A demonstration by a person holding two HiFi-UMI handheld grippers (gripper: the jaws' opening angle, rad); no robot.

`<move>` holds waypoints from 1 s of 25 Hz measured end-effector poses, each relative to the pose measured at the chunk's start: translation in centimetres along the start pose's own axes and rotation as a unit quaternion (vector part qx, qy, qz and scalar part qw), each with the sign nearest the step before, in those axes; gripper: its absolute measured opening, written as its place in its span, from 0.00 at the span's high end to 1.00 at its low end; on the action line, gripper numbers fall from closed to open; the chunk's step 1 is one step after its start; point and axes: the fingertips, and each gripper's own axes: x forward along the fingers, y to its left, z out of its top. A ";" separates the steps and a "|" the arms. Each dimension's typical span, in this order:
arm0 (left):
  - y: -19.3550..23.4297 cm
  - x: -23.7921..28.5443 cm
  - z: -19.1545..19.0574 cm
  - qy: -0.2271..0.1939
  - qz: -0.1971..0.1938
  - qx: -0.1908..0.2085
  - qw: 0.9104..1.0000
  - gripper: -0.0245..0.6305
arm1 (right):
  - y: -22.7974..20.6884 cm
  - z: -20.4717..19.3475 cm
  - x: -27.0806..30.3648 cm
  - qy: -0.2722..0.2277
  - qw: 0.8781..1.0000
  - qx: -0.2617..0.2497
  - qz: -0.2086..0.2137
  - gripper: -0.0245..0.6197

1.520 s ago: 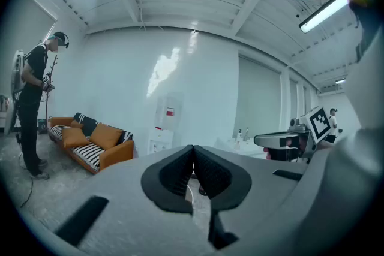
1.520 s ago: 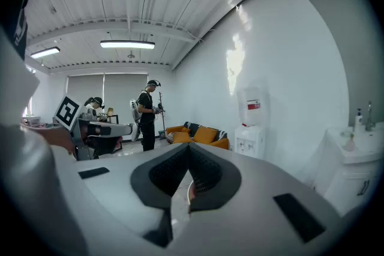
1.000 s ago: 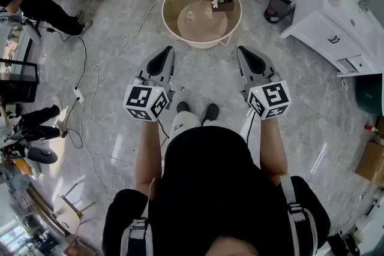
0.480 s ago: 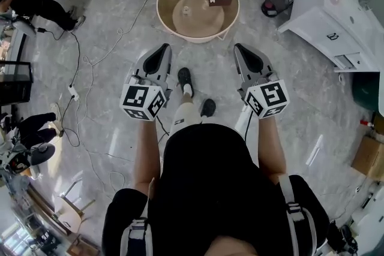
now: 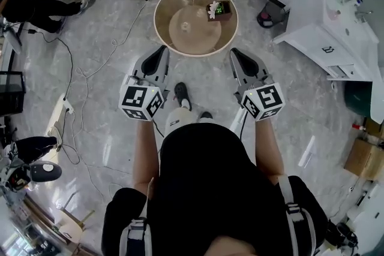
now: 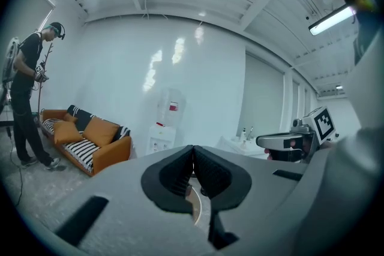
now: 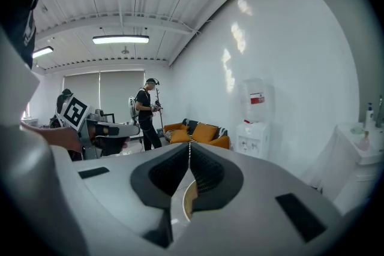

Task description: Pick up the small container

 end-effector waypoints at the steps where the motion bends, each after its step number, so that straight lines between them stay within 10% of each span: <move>1: 1.0 0.7 0.2 0.001 -0.003 0.001 1.000 0.93 | -0.1 0.2 1.2 0.000 1.000 0.000 0.000 0.95; 25: 14.1 13.5 -5.5 0.052 -0.062 -0.001 0.997 0.94 | -3.2 -8.9 22.9 0.048 0.999 0.003 0.008 0.93</move>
